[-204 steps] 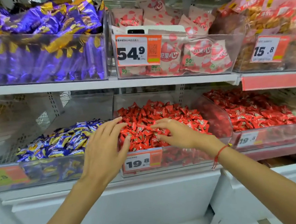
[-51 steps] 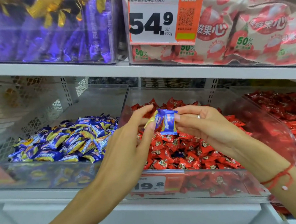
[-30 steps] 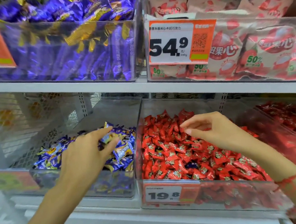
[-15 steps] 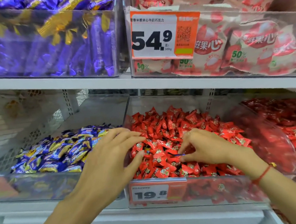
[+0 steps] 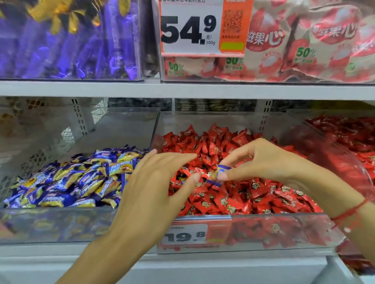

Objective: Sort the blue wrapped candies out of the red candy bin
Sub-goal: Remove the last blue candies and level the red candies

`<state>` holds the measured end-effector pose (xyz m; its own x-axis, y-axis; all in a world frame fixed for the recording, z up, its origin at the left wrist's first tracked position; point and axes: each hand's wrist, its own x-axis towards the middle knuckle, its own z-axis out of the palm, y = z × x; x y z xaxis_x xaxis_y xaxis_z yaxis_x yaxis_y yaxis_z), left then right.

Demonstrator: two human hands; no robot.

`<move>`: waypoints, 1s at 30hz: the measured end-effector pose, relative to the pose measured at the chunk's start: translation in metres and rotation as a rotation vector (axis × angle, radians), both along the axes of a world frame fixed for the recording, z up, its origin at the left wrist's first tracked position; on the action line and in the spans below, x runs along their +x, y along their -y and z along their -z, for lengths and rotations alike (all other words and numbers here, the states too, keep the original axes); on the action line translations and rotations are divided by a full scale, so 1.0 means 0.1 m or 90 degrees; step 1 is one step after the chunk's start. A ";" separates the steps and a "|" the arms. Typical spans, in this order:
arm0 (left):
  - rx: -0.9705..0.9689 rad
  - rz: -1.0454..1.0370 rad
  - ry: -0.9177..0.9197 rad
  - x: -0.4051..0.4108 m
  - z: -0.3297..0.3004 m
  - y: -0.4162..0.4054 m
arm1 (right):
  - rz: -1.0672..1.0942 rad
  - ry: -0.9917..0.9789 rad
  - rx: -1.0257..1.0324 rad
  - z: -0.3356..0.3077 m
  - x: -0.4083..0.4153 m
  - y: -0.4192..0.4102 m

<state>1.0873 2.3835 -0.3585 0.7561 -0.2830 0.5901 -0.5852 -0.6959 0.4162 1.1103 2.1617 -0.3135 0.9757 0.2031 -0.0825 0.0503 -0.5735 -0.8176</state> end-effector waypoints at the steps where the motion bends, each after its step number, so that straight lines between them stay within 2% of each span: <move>1: 0.001 -0.002 0.004 0.00 0.00 0.00 | 0.002 -0.036 0.045 0.00 0.00 0.01; 3: -0.013 -0.015 0.006 0.00 -0.02 0.00 | 0.008 -0.084 0.165 -0.03 -0.02 -0.02; 7: -0.099 0.002 -0.037 0.02 -0.04 -0.04 | 0.006 -0.073 0.373 -0.07 -0.13 -0.22; 10: -0.211 0.051 -0.028 -0.01 -0.08 -0.06 | 0.004 -0.048 0.418 -0.04 -0.20 -0.39; 12: -0.265 0.053 -0.010 -0.03 -0.11 -0.10 | -0.025 -0.039 0.401 -0.04 -0.19 -0.43; 14: -0.273 0.005 0.011 -0.05 -0.10 -0.20 | -0.033 -0.004 0.318 -0.02 -0.17 -0.41; 16: -0.250 -0.087 0.048 -0.03 -0.08 -0.34 | -0.015 0.065 0.173 0.05 -0.06 -0.34; 19: -0.182 -0.205 0.066 -0.01 -0.05 -0.50 | -0.043 0.178 -0.035 0.19 0.14 -0.32; 21: -0.112 -0.238 0.040 0.03 -0.02 -0.58 | -0.075 0.244 -0.156 0.24 0.29 -0.43; 23: -0.064 -0.215 -0.008 0.07 0.02 -0.62 | -0.114 0.282 -0.291 0.29 0.42 -0.56; 26: -0.034 -0.110 -0.028 0.06 0.03 -0.60 | -0.142 0.285 -0.482 0.40 0.52 -0.64; 30: 0.021 -0.038 -0.020 0.01 0.06 -0.54 | -0.096 0.250 -0.527 0.44 0.50 -0.45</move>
<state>1.0884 2.4380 -0.3648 0.7901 -0.2565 0.5567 -0.5296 -0.7428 0.4095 1.1605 2.2072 -0.3574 0.9324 0.3539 0.0729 0.3583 -0.9317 -0.0591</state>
